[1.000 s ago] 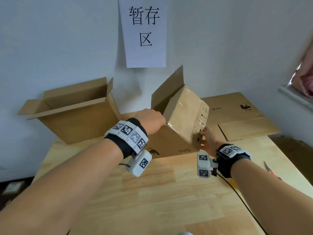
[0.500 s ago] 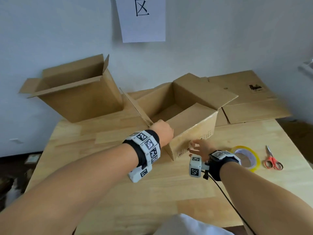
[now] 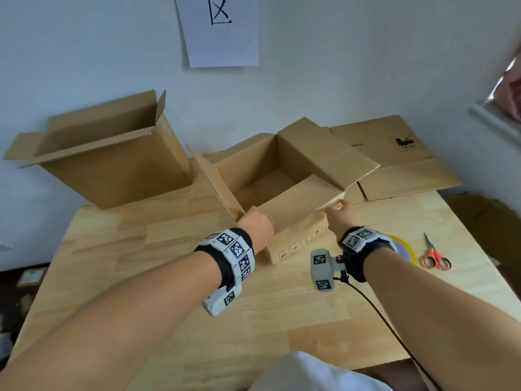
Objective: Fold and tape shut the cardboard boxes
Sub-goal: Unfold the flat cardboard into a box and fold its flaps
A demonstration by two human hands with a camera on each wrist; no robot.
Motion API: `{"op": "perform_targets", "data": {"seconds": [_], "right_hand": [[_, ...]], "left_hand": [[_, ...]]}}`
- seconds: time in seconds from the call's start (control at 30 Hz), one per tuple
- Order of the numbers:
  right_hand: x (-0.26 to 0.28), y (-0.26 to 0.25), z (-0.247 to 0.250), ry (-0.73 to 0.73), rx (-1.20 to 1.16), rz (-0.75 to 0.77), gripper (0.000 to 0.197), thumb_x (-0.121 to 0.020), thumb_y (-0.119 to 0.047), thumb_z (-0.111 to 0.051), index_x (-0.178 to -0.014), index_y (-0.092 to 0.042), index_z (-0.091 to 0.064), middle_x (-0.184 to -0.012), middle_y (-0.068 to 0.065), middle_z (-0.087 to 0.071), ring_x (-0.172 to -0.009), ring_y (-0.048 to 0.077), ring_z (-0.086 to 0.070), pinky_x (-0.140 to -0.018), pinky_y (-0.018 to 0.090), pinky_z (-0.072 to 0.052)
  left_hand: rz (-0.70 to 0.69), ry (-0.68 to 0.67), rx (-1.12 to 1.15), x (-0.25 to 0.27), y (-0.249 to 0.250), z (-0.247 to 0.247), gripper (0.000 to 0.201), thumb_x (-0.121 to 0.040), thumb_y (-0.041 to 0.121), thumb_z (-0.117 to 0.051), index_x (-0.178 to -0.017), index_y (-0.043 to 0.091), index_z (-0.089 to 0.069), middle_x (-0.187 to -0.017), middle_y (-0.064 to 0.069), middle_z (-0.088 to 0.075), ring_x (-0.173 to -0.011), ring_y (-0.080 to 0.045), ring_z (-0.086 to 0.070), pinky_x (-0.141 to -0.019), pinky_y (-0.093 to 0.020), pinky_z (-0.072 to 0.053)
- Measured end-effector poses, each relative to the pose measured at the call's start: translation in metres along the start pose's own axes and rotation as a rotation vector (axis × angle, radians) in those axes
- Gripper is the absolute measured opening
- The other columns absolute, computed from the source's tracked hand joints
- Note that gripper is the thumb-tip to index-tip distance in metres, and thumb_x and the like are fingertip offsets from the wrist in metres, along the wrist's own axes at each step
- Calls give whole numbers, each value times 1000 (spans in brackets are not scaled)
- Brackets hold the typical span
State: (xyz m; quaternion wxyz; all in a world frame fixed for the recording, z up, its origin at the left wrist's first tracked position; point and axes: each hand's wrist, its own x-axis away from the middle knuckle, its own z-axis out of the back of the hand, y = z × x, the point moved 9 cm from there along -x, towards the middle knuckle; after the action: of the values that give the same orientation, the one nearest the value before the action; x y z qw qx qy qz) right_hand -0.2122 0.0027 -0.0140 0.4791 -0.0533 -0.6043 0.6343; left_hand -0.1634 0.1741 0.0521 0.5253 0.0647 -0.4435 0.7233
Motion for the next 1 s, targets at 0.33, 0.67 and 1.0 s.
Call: {"op": "perform_targets", "data": {"seconds": [0.33, 0.67, 1.0], "right_hand": [[39, -61, -22, -58, 557, 434, 41, -94, -3, -42, -133, -11, -49, -148, 5, -29, -117, 18, -48, -90, 20, -36], [44, -41, -61, -249, 710, 339, 51, -97, -16, -48, -145, -6, -32, -157, 1, -16, -138, 23, -32, -107, 30, -31], [51, -33, -75, -264, 793, 347, 64, -96, -23, -53, -150, -10, -21, -159, -2, 4, -138, 21, -32, -99, 24, -37]], "left_hand": [[14, 32, 23, -5, -6, 1, 25, -98, 13, -40, -118, 14, -55, -107, 0, -65, -96, -19, -61, -75, -33, -32], [21, 38, 209, -5, -10, -4, 30, -96, 9, -41, -122, 14, -56, -115, -3, -64, -104, -22, -61, -80, -34, -42], [-144, 26, 440, 43, -68, -8, 60, -89, -4, -38, -138, 29, -48, -128, -1, -57, -107, -21, -56, -66, -27, -38]]}}
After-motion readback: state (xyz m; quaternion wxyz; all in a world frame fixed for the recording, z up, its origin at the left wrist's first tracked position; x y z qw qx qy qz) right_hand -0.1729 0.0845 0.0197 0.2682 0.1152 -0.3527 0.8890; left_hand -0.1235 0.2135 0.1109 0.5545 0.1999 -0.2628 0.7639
